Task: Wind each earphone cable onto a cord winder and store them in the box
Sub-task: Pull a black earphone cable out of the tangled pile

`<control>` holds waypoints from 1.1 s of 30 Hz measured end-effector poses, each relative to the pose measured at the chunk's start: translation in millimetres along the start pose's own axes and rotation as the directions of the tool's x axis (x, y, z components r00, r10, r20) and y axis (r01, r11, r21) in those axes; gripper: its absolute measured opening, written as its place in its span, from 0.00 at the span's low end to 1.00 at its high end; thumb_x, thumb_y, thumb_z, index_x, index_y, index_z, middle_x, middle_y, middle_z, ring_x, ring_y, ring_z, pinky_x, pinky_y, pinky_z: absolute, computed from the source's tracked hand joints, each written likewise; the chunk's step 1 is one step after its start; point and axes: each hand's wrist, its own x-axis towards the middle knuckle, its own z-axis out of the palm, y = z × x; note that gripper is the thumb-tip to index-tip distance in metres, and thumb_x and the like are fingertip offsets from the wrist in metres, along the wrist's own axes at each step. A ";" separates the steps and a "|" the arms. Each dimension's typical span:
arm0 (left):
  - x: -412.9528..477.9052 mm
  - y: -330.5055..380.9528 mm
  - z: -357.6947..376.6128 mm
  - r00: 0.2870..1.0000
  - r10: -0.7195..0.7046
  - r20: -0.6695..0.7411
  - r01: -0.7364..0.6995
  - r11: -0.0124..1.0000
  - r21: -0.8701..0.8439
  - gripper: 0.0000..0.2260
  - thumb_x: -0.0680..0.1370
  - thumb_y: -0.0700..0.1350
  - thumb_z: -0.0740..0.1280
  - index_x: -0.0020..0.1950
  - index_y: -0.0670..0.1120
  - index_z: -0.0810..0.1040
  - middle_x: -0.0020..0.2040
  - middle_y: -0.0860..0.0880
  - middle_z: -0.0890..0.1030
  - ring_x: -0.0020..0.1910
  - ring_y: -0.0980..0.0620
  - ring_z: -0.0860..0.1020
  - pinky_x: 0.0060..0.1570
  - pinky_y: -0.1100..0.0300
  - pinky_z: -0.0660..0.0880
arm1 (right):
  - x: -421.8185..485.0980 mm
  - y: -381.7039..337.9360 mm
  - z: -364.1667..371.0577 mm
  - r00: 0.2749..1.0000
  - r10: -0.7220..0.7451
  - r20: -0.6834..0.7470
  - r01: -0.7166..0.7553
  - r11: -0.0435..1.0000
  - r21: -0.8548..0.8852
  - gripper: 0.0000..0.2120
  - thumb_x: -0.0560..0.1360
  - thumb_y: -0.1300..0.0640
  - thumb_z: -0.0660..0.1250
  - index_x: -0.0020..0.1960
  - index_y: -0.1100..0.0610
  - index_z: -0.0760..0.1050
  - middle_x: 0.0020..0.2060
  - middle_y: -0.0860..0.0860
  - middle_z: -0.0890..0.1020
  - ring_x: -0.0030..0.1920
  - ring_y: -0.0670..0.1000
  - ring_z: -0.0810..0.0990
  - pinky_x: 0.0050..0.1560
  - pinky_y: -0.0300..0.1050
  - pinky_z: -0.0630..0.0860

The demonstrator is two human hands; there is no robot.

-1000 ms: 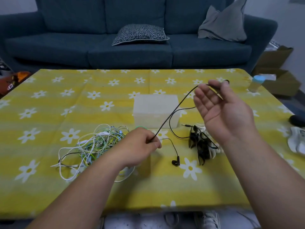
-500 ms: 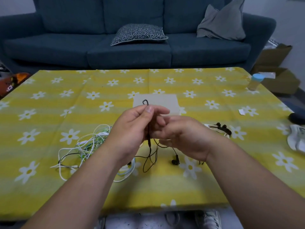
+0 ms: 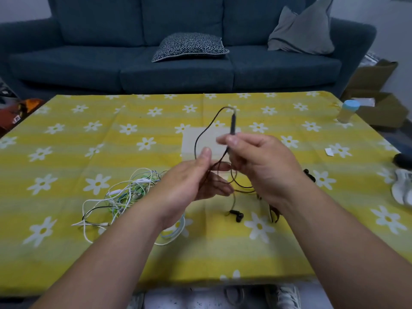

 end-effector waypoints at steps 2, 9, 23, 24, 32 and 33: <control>-2.6 0.5 0.0 0.995 0.096 -0.033 -0.092 0.990 0.107 0.16 0.81 0.52 0.60 0.51 0.44 0.83 0.35 0.50 0.81 0.43 0.48 0.82 0.57 0.48 0.76 | 2.7 -4.0 -4.5 0.997 0.013 -0.080 0.005 0.977 0.214 0.06 0.73 0.55 0.69 0.44 0.56 0.84 0.29 0.50 0.73 0.32 0.48 0.70 0.37 0.40 0.70; -4.9 10.0 -16.7 0.844 0.408 -0.348 -0.363 0.912 0.189 0.06 0.75 0.37 0.71 0.45 0.47 0.85 0.35 0.48 0.80 0.26 0.60 0.70 0.29 0.69 0.68 | 8.9 -11.4 -30.7 0.945 0.103 -0.310 0.079 0.848 0.524 0.10 0.81 0.54 0.62 0.45 0.55 0.78 0.38 0.52 0.81 0.35 0.49 0.80 0.39 0.40 0.77; -2.0 -0.4 1.7 0.968 0.237 0.078 -0.239 0.971 0.009 0.16 0.73 0.43 0.73 0.60 0.46 0.78 0.49 0.50 0.84 0.54 0.55 0.82 0.54 0.61 0.78 | -3.9 -14.7 -9.6 0.989 0.097 0.109 -0.126 0.944 0.305 0.07 0.76 0.58 0.64 0.47 0.62 0.77 0.42 0.58 0.85 0.38 0.53 0.86 0.38 0.41 0.82; -2.0 -0.6 5.2 0.976 0.203 0.079 -0.207 0.978 0.034 0.10 0.76 0.41 0.71 0.57 0.44 0.79 0.42 0.48 0.84 0.48 0.52 0.83 0.54 0.59 0.79 | -2.7 -13.8 -10.7 0.993 0.100 0.061 -0.114 0.945 0.306 0.07 0.78 0.59 0.63 0.46 0.61 0.78 0.42 0.58 0.85 0.39 0.53 0.86 0.38 0.41 0.82; 4.3 -3.8 -6.4 0.997 0.052 -0.060 -0.038 0.973 0.227 0.16 0.84 0.46 0.59 0.37 0.43 0.74 0.26 0.49 0.70 0.35 0.46 0.81 0.46 0.54 0.72 | 4.9 -6.2 -57.6 0.866 0.177 -0.467 0.020 0.922 0.386 0.07 0.80 0.60 0.65 0.49 0.62 0.79 0.39 0.57 0.81 0.37 0.50 0.85 0.42 0.41 0.82; 4.8 -2.9 -5.9 0.995 0.072 -0.063 -0.056 0.973 0.226 0.16 0.84 0.45 0.59 0.37 0.43 0.74 0.26 0.49 0.69 0.33 0.46 0.80 0.47 0.53 0.71 | 4.6 -4.5 -62.2 0.863 0.191 -0.468 -0.008 0.931 0.365 0.06 0.80 0.61 0.65 0.50 0.63 0.79 0.39 0.58 0.81 0.38 0.52 0.86 0.43 0.42 0.83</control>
